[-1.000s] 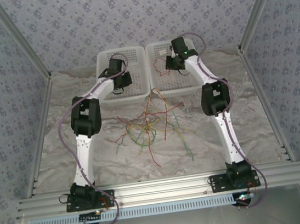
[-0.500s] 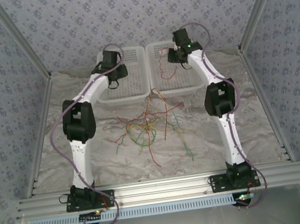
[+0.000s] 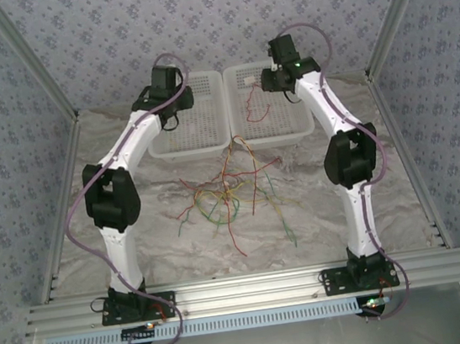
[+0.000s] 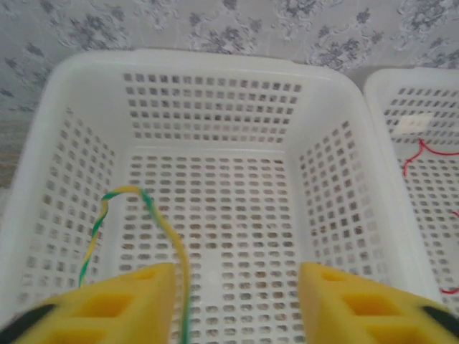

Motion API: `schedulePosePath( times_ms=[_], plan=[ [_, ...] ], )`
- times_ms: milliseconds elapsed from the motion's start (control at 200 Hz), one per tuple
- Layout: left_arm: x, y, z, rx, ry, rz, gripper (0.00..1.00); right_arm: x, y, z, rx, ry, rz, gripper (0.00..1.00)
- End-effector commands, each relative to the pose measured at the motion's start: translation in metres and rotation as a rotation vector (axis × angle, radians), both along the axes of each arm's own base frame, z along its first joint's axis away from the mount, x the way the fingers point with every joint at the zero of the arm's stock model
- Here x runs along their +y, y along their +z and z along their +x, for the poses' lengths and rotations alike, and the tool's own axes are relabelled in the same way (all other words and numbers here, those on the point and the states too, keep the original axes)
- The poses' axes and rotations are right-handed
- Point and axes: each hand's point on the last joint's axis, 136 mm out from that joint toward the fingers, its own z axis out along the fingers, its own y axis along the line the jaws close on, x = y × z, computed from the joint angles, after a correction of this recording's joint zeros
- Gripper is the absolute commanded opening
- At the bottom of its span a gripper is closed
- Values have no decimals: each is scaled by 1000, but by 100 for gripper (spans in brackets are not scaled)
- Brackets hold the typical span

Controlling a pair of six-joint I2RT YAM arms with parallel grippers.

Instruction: Untangle the cables

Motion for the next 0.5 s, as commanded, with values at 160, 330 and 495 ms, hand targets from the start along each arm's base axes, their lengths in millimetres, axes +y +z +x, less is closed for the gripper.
schedulePosePath(
  times_ms=[160,330,495],
  plan=[
    [-34,-70,-8,255,-159,84,25,37,73,-48,-121,126,147,44],
    [-15,-99,-5,308,-84,255,45,40,86,-70,-160,138,174,45],
    [-5,-85,4,246,-82,509,94,40,99,-85,-185,150,157,46]
  ],
)
